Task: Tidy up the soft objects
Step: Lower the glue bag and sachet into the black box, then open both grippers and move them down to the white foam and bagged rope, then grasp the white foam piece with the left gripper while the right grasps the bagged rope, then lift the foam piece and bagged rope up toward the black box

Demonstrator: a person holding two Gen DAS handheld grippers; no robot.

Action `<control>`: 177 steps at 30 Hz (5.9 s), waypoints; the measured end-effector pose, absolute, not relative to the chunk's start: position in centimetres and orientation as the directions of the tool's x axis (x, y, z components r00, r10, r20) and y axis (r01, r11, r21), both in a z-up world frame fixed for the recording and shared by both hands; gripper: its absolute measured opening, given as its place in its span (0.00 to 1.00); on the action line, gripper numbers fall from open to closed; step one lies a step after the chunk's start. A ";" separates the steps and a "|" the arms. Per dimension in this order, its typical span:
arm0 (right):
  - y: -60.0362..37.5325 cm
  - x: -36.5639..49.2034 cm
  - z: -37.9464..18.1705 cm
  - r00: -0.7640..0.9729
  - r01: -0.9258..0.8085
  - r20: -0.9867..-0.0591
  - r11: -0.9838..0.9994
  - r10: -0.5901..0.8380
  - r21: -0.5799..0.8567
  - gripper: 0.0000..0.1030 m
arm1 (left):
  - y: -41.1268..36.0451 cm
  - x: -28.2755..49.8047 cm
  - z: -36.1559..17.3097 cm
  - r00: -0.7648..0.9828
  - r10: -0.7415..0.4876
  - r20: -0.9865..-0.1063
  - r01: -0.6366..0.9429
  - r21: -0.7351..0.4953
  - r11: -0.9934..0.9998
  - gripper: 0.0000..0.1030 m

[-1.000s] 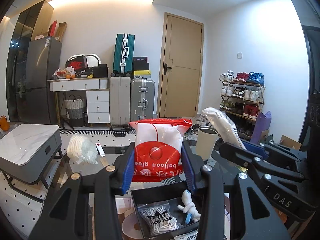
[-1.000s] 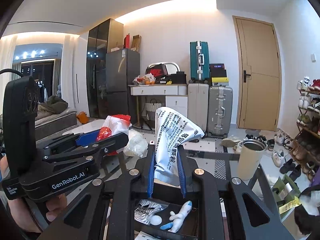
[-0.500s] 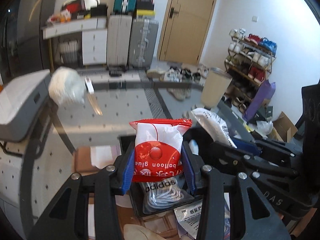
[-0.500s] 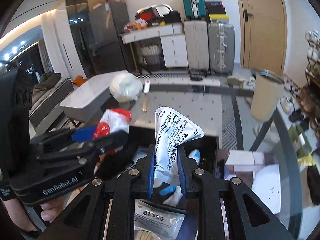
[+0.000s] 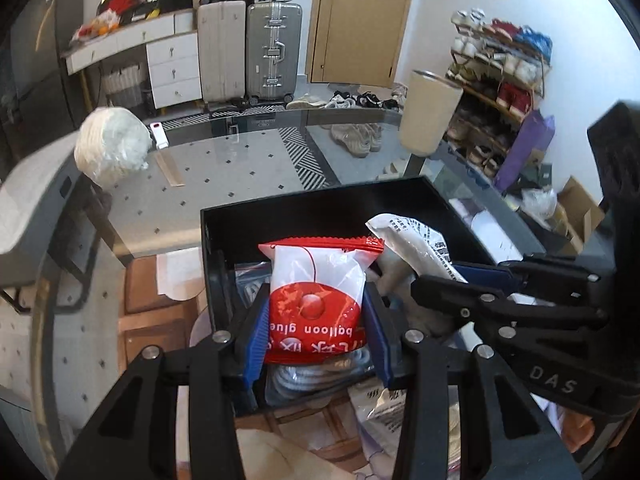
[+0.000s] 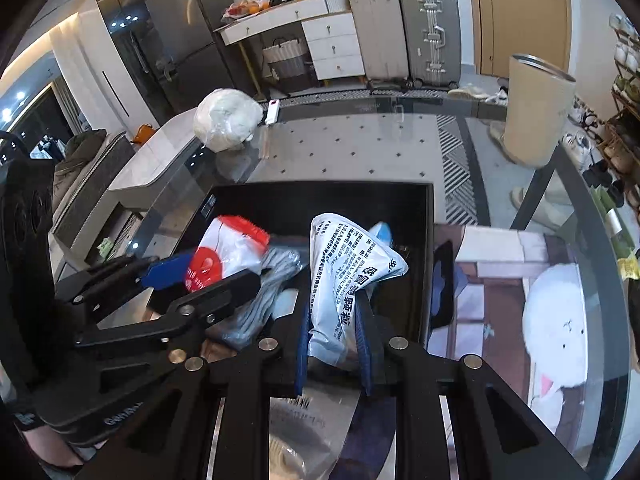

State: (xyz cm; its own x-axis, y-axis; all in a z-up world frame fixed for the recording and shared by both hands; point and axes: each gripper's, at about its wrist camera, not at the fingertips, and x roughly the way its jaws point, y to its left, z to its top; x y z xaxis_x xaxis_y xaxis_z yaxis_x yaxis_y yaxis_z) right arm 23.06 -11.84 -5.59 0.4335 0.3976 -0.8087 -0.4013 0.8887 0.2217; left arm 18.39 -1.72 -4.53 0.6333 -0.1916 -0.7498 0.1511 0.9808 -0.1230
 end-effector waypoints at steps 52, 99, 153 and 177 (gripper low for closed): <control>-14.0 16.5 -2.2 0.442 -0.471 -0.772 0.851 0.457 0.234 0.38 | -0.4 13.0 -1.2 0.615 -0.241 -0.751 0.193 -0.153 0.969 0.62; -16.3 13.2 -8.3 0.348 -0.465 -0.893 0.879 0.285 0.100 0.53 | 1.9 9.6 -7.1 0.486 -0.177 -0.856 0.258 -0.053 0.965 0.62; -17.7 2.0 5.0 0.865 -0.468 -0.225 0.882 0.448 -0.046 0.32 | 1.1 1.0 4.7 0.946 -0.210 -0.246 0.245 0.121 0.962 0.35; -13.1 9.5 6.6 0.857 -0.472 -0.241 0.882 0.455 -0.013 0.32 | 1.5 7.5 6.3 0.956 -0.198 -0.217 0.192 -0.047 0.980 0.35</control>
